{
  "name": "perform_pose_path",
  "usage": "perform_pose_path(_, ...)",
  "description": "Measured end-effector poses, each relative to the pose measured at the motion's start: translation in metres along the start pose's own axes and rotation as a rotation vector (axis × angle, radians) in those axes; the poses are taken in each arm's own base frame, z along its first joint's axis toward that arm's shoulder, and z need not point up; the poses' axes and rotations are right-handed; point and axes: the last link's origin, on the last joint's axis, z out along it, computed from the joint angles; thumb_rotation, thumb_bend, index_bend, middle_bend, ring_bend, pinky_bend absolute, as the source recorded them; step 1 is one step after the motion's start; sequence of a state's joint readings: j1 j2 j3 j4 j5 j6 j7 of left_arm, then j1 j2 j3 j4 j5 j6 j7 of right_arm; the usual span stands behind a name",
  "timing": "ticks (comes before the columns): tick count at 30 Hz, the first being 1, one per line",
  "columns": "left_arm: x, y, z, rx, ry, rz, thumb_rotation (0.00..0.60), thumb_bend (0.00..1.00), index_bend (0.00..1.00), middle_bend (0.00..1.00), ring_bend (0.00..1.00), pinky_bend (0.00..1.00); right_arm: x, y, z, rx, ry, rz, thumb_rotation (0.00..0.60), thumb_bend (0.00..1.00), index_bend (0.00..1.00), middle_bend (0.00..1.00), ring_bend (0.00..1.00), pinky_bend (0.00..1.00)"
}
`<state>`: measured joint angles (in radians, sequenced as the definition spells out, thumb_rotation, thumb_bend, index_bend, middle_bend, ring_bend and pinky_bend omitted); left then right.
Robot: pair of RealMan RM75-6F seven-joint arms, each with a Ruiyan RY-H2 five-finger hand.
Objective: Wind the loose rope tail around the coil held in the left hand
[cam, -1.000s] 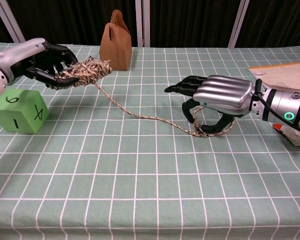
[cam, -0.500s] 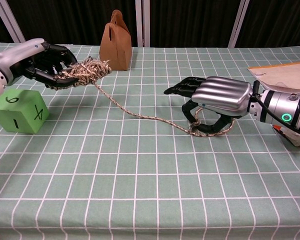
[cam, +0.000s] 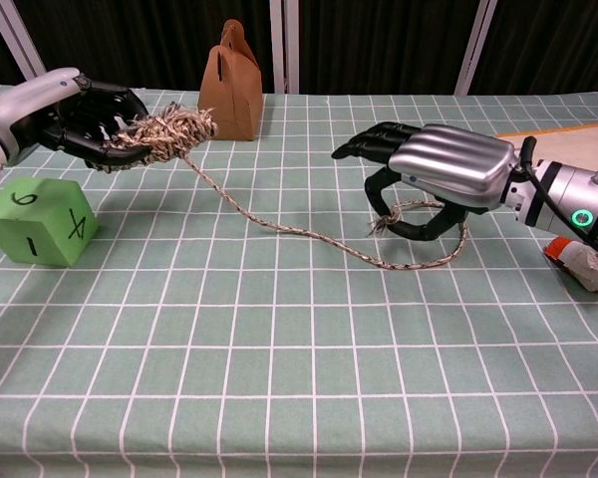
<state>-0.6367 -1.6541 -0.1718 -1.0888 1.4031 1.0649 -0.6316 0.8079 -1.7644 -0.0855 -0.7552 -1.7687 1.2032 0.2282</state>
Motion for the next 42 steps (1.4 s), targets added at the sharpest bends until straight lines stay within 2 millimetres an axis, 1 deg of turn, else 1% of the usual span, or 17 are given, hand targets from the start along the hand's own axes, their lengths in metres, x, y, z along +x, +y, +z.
perform_pose_path(5, 0.003, 0.006, 0.002, -0.01, 0.014, -0.042, 0.6, 0.4, 0.73, 0.72, 0.62, 0.67, 0.019, 0.004, -0.005, -0.045, 0.1, 0.064, 0.6, 0.42, 0.83, 0.11, 0.0, 0.0)
perform_pose_path(9, 0.008, 0.02, 0.005, -0.042, 0.031, -0.097, 0.6, 0.41, 0.74, 0.73, 0.63, 0.68, 0.035, 0.01, -0.006, -0.107, 0.17, 0.147, 0.6, 0.41, 0.85, 0.12, 0.0, 0.0)
perform_pose_path(15, 0.012, 0.045, 0.003, -0.114, 0.044, -0.167, 0.6, 0.41, 0.74, 0.73, 0.64, 0.7, 0.066, 0.033, -0.003, -0.237, 0.248, 0.288, 0.6, 0.39, 0.87, 0.15, 0.0, 0.0)
perform_pose_path(18, 0.01, 0.056, 0.003, -0.147, 0.039, -0.147, 0.6, 0.41, 0.74, 0.73, 0.64, 0.7, 0.084, 0.043, 0.004, -0.297, 0.291, 0.369, 0.6, 0.39, 0.89, 0.17, 0.0, 0.0)
perform_pose_path(21, 0.004, 0.067, 0.003, -0.175, 0.024, -0.116, 0.6, 0.41, 0.74, 0.73, 0.64, 0.7, 0.105, 0.049, 0.017, -0.34, 0.336, 0.458, 0.6, 0.39, 0.9, 0.18, 0.0, 0.0)
perform_pose_path(25, -0.008, 0.083, 0.004, -0.21, 0.0, -0.084, 0.6, 0.41, 0.75, 0.74, 0.64, 0.7, 0.139, 0.051, 0.043, -0.363, 0.376, 0.53, 0.6, 0.39, 0.9, 0.18, 0.0, 0.0)
perform_pose_path(27, -0.015, 0.09, 0.006, -0.225, -0.012, -0.059, 0.6, 0.41, 0.75, 0.74, 0.64, 0.7, 0.151, 0.051, 0.054, -0.374, 0.382, 0.553, 0.6, 0.39, 0.9, 0.18, 0.0, 0.0)
perform_pose_path(32, -0.034, 0.105, 0.011, -0.255, -0.029, 0.033, 0.6, 0.41, 0.75, 0.74, 0.65, 0.7, 0.176, 0.045, 0.087, -0.396, 0.359, 0.619, 0.6, 0.39, 0.9, 0.18, 0.0, 0.0)
perform_pose_path(35, -0.047, 0.112, 0.015, -0.264, -0.03, 0.094, 0.6, 0.41, 0.76, 0.75, 0.66, 0.7, 0.192, 0.033, 0.11, -0.389, 0.345, 0.637, 0.6, 0.39, 0.9, 0.18, 0.0, 0.0)
perform_pose_path(37, -0.055, 0.116, 0.019, -0.261, -0.029, 0.125, 0.6, 0.41, 0.76, 0.75, 0.66, 0.7, 0.202, 0.019, 0.126, -0.368, 0.338, 0.644, 0.6, 0.4, 0.9, 0.18, 0.0, 0.0)
perform_pose_path(39, -0.063, 0.116, 0.024, -0.245, -0.024, 0.152, 0.6, 0.41, 0.76, 0.75, 0.66, 0.7, 0.211, 0.005, 0.138, -0.34, 0.334, 0.655, 0.6, 0.4, 0.91, 0.18, 0.0, 0.0)
perform_pose_path(40, -0.065, 0.116, 0.027, -0.234, -0.018, 0.158, 0.6, 0.41, 0.76, 0.75, 0.66, 0.7, 0.215, -0.004, 0.143, -0.32, 0.331, 0.664, 0.6, 0.4, 0.91, 0.18, 0.0, 0.0)
perform_pose_path(42, -0.067, 0.113, 0.033, -0.203, 0.001, 0.154, 0.6, 0.41, 0.76, 0.75, 0.66, 0.7, 0.218, -0.017, 0.148, -0.291, 0.326, 0.68, 0.6, 0.4, 0.91, 0.18, 0.0, 0.0)
